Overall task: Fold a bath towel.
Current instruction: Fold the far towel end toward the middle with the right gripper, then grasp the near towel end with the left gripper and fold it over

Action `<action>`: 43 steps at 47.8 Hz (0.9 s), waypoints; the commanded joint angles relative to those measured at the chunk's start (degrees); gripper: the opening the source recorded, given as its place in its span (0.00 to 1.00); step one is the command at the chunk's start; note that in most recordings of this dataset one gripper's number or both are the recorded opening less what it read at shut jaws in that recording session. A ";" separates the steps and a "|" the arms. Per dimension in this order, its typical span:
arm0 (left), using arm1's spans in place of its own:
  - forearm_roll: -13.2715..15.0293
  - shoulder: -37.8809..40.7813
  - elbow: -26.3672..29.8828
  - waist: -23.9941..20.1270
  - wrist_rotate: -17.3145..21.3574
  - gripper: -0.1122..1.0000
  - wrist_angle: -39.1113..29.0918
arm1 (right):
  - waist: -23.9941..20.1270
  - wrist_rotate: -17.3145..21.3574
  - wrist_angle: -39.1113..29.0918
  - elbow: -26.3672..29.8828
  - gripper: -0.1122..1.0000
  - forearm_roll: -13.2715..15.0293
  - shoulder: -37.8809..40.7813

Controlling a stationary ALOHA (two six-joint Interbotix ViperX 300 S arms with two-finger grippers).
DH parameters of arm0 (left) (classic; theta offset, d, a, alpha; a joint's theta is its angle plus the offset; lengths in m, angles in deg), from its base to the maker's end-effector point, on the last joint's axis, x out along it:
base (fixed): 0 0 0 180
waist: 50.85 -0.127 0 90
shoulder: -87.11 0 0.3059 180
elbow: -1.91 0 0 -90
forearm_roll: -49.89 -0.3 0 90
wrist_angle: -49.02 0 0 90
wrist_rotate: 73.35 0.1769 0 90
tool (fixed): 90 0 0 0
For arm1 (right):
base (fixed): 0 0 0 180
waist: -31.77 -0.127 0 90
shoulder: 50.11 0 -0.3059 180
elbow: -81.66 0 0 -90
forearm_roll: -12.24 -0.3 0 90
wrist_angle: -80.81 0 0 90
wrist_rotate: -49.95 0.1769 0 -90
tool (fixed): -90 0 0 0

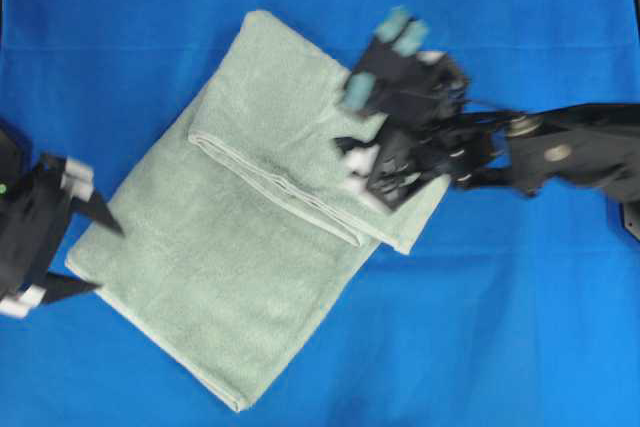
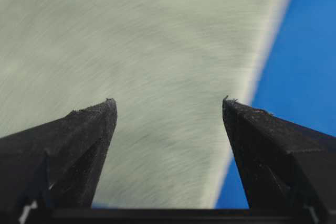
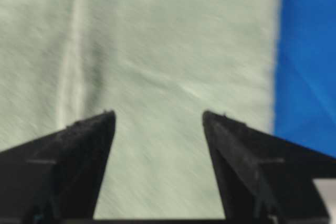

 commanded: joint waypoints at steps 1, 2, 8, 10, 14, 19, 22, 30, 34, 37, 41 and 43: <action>-0.26 0.79 1.49 4.22 3.60 0.80 2.20 | 1.14 1.14 1.49 -3.08 0.69 0.35 -4.66; -0.18 1.05 1.58 5.01 4.66 0.80 2.55 | 1.41 1.49 1.85 -3.96 0.69 0.35 -5.36; 0.44 3.69 2.37 6.94 8.53 0.80 4.13 | 2.11 3.25 3.25 -8.09 0.69 0.62 -9.32; 0.44 4.83 2.81 7.03 8.53 0.80 4.22 | 2.29 3.52 3.25 -8.96 0.69 0.62 -10.20; 0.44 7.73 4.04 7.03 8.61 0.79 4.31 | 2.55 3.60 3.16 -10.28 0.69 0.70 -11.51; 0.44 13.62 6.94 6.94 9.23 0.80 4.31 | 2.64 3.60 3.08 -11.07 0.69 0.70 -12.22; 0.35 17.75 8.88 6.94 10.02 0.79 4.22 | 2.64 3.60 2.99 -11.43 0.69 0.70 -12.22; 0.26 27.77 12.22 5.63 10.46 0.80 4.13 | 2.72 3.60 3.08 -12.30 0.69 0.70 -12.13; 0.26 31.82 12.66 4.39 10.46 0.79 4.31 | 2.72 3.60 3.34 -13.01 0.69 0.70 -12.13; 0.26 33.84 12.74 4.04 10.46 0.80 4.66 | 2.72 3.60 3.43 -13.27 0.69 0.70 -12.13; 0.26 36.04 13.01 3.87 10.55 0.80 5.54 | 2.72 3.60 3.43 -13.62 0.69 0.70 -12.13; 0.26 36.47 13.27 3.87 10.63 0.79 5.80 | 2.72 3.60 3.43 -13.80 0.69 0.70 -12.13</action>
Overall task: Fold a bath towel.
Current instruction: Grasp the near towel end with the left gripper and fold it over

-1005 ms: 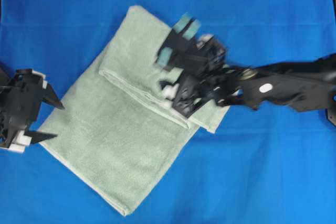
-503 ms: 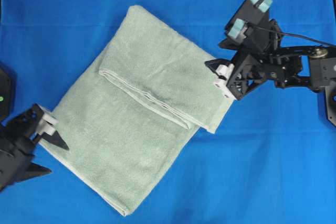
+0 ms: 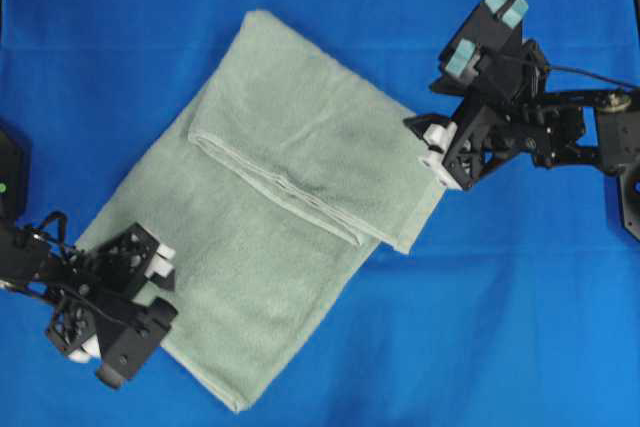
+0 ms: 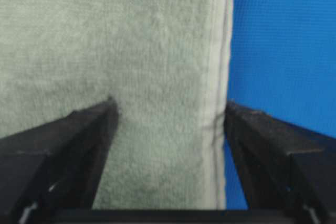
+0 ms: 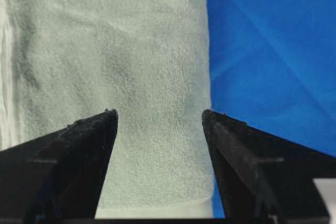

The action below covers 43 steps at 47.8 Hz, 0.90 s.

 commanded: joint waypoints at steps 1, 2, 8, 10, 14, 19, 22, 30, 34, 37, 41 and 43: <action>0.00 1.58 0.88 -0.18 0.18 0.79 0.79 | 0.09 0.09 0.26 0.35 0.69 0.35 -0.79; 0.00 1.58 1.05 -0.18 0.18 0.79 0.79 | 0.09 0.09 0.26 0.35 0.69 0.35 -0.79; 0.00 1.49 1.76 -0.18 0.26 0.71 0.26 | 0.09 0.09 0.26 0.18 0.69 0.44 -0.70; -0.09 1.32 2.02 -0.18 0.26 0.62 -0.35 | 0.09 0.09 0.26 0.18 0.69 0.44 -0.79; -0.26 0.18 2.72 -0.62 0.44 0.42 -2.46 | 0.00 0.09 0.35 0.09 0.69 0.44 -0.79; -0.35 -2.64 4.57 -2.64 0.35 0.20 -7.65 | 0.09 0.09 0.35 0.09 0.68 0.35 -0.79; -0.62 -4.83 6.15 -4.04 0.44 0.19 -10.99 | 0.09 0.09 0.35 0.18 0.68 0.26 -0.79; -3.96 -9.58 9.76 -10.63 0.79 0.19 -15.56 | 0.09 0.09 0.35 0.09 0.68 0.26 -0.70; -7.82 -9.58 10.99 -15.47 1.14 0.19 -15.29 | 0.09 0.09 0.35 0.00 0.68 0.35 -0.79; -11.07 -8.70 12.30 -18.72 2.02 0.19 -14.68 | 0.09 0.09 0.35 -0.09 0.68 0.35 -0.79; -14.33 -7.03 14.77 -22.15 4.31 0.19 -12.92 | 0.09 0.09 0.09 -0.26 0.68 0.35 -0.79; -15.12 -5.89 16.35 -23.38 5.98 0.19 -11.69 | 0.09 0.09 0.09 -0.44 0.68 0.35 -0.79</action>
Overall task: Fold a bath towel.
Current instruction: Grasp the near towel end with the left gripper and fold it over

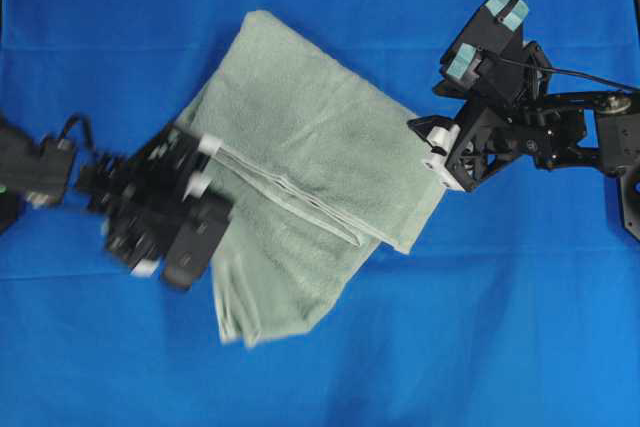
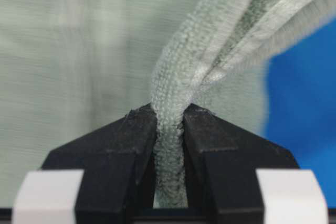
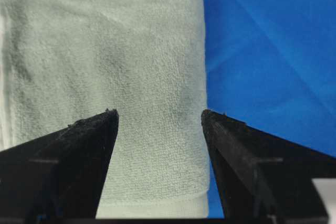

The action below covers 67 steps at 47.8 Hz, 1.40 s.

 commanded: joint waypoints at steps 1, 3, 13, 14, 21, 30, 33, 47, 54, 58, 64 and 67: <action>-2.11 1.41 4.22 -2.90 2.46 0.19 2.55 | 0.09 0.00 0.00 0.44 0.68 0.26 -0.79; -2.11 2.72 6.15 -3.96 4.31 0.19 3.78 | 0.09 0.00 -0.09 0.18 0.68 0.26 -0.88; -2.11 11.25 16.26 -9.76 14.24 0.19 6.06 | 0.09 0.00 -0.97 -2.02 0.68 0.35 -2.11; -2.11 12.57 17.67 -10.72 14.85 0.19 6.24 | 0.09 0.00 -0.97 -2.29 0.68 0.35 -2.20; -1.85 19.07 23.03 -15.21 16.44 0.19 7.03 | 0.09 0.00 -0.97 -3.69 0.68 0.35 -3.25; -1.85 23.91 26.28 -16.44 17.05 0.19 6.42 | 0.09 0.09 -0.79 -4.83 0.68 0.35 -3.78; -1.85 23.91 26.28 -16.35 17.14 0.19 5.62 | 0.09 0.00 -0.79 -5.10 0.68 0.35 -3.96; -1.85 23.20 26.28 -16.79 18.19 0.58 2.99 | 0.09 0.00 -0.70 -5.63 0.68 0.88 -4.48; -1.85 21.45 26.54 -18.46 22.41 0.86 2.99 | -0.53 0.00 -0.70 -5.63 0.68 0.88 -4.48; -1.85 20.57 26.28 -19.78 25.75 0.85 2.99 | -1.05 0.00 -0.70 -5.63 0.68 0.88 -4.48; -1.85 19.34 26.46 -22.15 29.27 0.84 3.34 | -1.32 0.00 -0.70 -5.63 0.68 0.79 -4.48; -1.85 18.46 26.46 -23.38 30.50 0.84 3.43 | -1.41 0.09 -0.70 -5.63 0.68 0.70 -4.48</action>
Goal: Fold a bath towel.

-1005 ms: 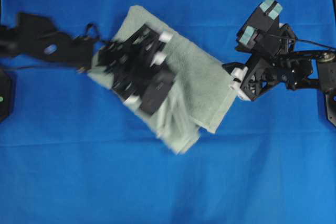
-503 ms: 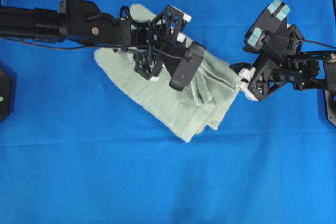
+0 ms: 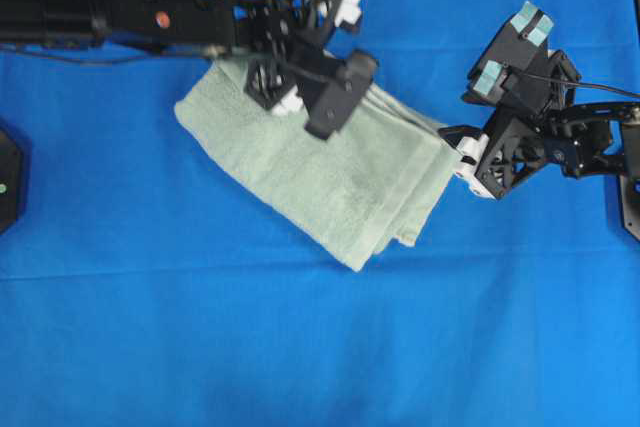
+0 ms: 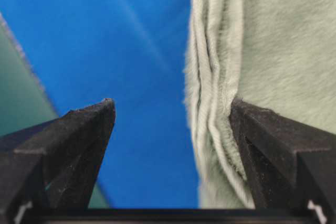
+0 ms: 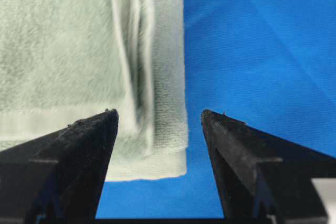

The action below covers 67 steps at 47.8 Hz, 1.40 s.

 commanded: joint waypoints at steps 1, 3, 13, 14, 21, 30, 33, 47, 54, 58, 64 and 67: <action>0.00 -3.25 1.23 -2.02 0.97 0.84 0.44 | -0.18 0.09 0.26 0.62 0.68 0.18 -0.70; 0.00 -3.96 0.97 -2.46 0.97 0.84 0.44 | -0.18 0.09 0.26 0.70 0.68 0.09 -0.70; 0.09 -10.55 -2.64 -0.97 0.53 0.82 0.26 | -0.18 0.09 0.00 0.62 0.68 0.44 -1.41; 0.18 -11.51 -2.99 -0.53 0.35 0.82 0.44 | -0.18 0.00 0.18 0.62 0.68 0.53 -1.93; 1.85 -19.25 -7.03 2.90 -3.96 0.82 1.58 | -0.26 0.00 1.32 0.53 0.68 2.37 -5.01; 2.64 -29.09 -15.12 6.94 -18.98 0.82 5.62 | -0.26 -0.35 6.24 -0.44 0.68 7.82 -9.84; 2.64 -31.90 -17.93 8.35 -26.98 0.82 8.09 | -0.18 -0.35 9.23 -1.23 0.68 10.81 -11.87; 2.72 -46.67 -28.74 14.15 -48.78 0.82 17.05 | -0.18 -0.35 18.90 -3.60 0.68 22.50 -21.97; 2.72 -54.58 -32.87 14.59 -53.00 0.82 17.14 | -0.26 -0.35 19.78 -5.27 0.68 25.14 -27.95; 2.72 -58.54 -35.33 14.59 -53.44 0.81 17.14 | -0.26 -0.35 19.69 -6.94 0.68 25.22 -31.73; 2.72 -64.95 -40.08 14.59 -54.32 0.81 16.96 | -0.26 -0.35 19.51 -11.07 0.68 25.22 -37.97; 2.72 -68.12 -42.54 14.59 -54.67 0.81 16.70 | -0.18 -0.26 19.42 -13.36 0.68 25.14 -40.78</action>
